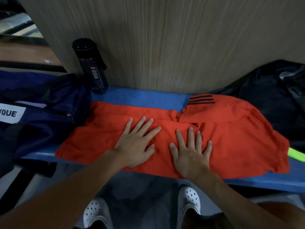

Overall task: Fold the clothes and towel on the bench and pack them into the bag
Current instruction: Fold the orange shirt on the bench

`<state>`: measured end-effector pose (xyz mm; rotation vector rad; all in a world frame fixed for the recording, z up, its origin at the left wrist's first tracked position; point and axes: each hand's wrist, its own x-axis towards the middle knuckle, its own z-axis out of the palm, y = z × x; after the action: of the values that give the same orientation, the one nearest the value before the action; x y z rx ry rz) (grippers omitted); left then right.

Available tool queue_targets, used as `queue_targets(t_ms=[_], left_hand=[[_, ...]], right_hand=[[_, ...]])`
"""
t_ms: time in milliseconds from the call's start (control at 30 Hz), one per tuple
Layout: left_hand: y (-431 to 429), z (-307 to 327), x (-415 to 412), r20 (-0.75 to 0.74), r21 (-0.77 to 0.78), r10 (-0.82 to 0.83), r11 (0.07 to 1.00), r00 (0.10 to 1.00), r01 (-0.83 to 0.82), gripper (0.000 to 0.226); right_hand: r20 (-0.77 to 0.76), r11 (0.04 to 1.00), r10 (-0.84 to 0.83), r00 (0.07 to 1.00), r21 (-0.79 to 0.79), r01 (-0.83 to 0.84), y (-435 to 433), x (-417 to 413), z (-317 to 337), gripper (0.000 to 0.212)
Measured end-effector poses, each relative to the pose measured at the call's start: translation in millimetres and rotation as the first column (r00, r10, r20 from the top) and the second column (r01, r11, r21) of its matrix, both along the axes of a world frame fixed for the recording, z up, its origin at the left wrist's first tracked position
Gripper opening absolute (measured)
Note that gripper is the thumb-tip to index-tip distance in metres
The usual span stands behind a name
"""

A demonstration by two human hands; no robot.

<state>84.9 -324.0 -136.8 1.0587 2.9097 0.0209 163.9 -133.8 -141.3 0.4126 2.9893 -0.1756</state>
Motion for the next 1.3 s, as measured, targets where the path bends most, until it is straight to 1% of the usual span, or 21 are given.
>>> queue_targets(t_ms=[67, 133, 167, 200, 267, 333, 500, 533, 633, 700, 767, 800, 833, 867, 933, 967, 1000, 1100, 1167, 1233, 1300], left_hand=[[11, 5, 6, -0.053, 0.09, -0.053, 0.994, 0.997, 0.058, 0.069], [29, 7, 10, -0.078, 0.149, -0.115, 0.981, 0.99, 0.126, 0.065], [37, 7, 12, -0.071, 0.148, -0.134, 0.978, 0.988, 0.144, 0.064], [43, 5, 14, -0.052, 0.128, -0.142, 0.981, 0.989, 0.148, 0.064], [50, -3, 19, 0.012, 0.047, -0.129, 0.991, 0.992, 0.129, 0.067], [48, -9, 22, 0.048, -0.008, -0.12, 0.993, 0.992, 0.12, 0.068], [44, 0, 28, 0.099, -0.025, -0.126, 0.991, 0.987, 0.129, 0.072], [46, 4, 30, 0.091, -0.012, -0.13, 0.991, 0.987, 0.132, 0.073], [67, 10, 36, 0.054, 0.045, -0.179, 0.983, 0.982, 0.176, 0.07], [81, 6, 34, 0.069, 0.009, -0.217, 0.976, 0.974, 0.217, 0.067], [89, 5, 31, 0.011, 0.02, -0.231, 0.973, 0.973, 0.231, 0.062], [93, 6, 29, -0.028, 0.061, -0.23, 0.971, 0.973, 0.231, 0.057], [98, 10, 24, -0.064, 0.115, -0.219, 0.967, 0.974, 0.225, 0.052], [104, 13, 17, -0.102, 0.185, -0.194, 0.96, 0.976, 0.21, 0.048], [117, 24, 3, -0.123, 0.337, -0.098, 0.932, 0.988, 0.134, 0.047], [124, 27, -5, -0.095, 0.406, -0.04, 0.911, 0.995, 0.075, 0.05], [130, 28, -13, -0.042, 0.469, 0.011, 0.883, 0.999, 0.01, 0.054], [143, 28, -36, 0.21, 0.578, 0.097, 0.79, 0.973, -0.203, 0.065], [149, 23, -51, 0.32, 0.598, 0.129, 0.741, 0.939, -0.306, 0.062], [153, 16, -61, 0.429, 0.601, 0.129, 0.698, 0.894, -0.39, 0.066], [156, 9, -68, 0.538, 0.609, 0.112, 0.634, 0.836, -0.477, 0.069]], right_hand=[[-0.172, 0.998, 0.062, 0.983, 0.028, -0.058, 7, 6, 8, 0.064], [-0.3, 0.994, 0.062, 0.952, 0.103, -0.033, 28, 9, 12, 0.058], [-0.289, 0.993, 0.022, 0.957, 0.116, 0.012, 40, 13, 12, 0.058], [-0.234, 0.992, -0.048, 0.971, 0.1, 0.073, 51, 17, 11, 0.06], [-0.063, 0.983, -0.17, 0.983, 0.064, 0.174, 65, 25, 2, 0.065], [0.046, 0.974, -0.225, 0.973, 0.027, 0.224, 67, 29, 0, 0.066], [0.134, 0.961, -0.268, 0.954, -0.026, 0.274, 53, 41, 8, 0.067], [0.128, 0.963, -0.263, 0.956, -0.031, 0.269, 52, 45, 9, 0.066], [-0.018, 0.978, -0.208, 0.978, 0.008, 0.208, 64, 54, 9, 0.068], [0.046, 0.982, -0.186, 0.982, 0.026, 0.185, 77, 58, 10, 0.066], [0.138, 0.986, -0.166, 0.976, 0.037, 0.162, 87, 62, 11, 0.065], [0.128, 0.986, -0.162, 0.978, 0.051, 0.156, 90, 62, 15, 0.064], [0.067, 0.985, -0.163, 0.984, 0.063, 0.159, 94, 60, 20, 0.061], [-0.035, 0.983, -0.168, 0.985, 0.07, 0.17, 99, 54, 26, 0.055], [-0.277, 0.982, -0.143, 0.95, 0.083, 0.172, 112, 37, 35, 0.039], [-0.377, 0.983, -0.116, 0.919, 0.091, 0.162, 119, 27, 39, 0.034], [-0.443, 0.985, -0.096, 0.892, 0.086, 0.148, 126, 16, 42, 0.031], [-0.529, 0.993, -0.092, 0.843, 0.009, 0.115, 138, -16, 53, 0.036], [-0.506, 0.994, -0.105, 0.856, -0.036, 0.101, 144, -37, 57, 0.045], [-0.438, 0.995, -0.097, 0.894, -0.047, 0.085, 150, -53, 58, 0.053], [-0.428, 0.997, -0.069, 0.901, -0.052, 0.052, 152, -63, 56, 0.052]])
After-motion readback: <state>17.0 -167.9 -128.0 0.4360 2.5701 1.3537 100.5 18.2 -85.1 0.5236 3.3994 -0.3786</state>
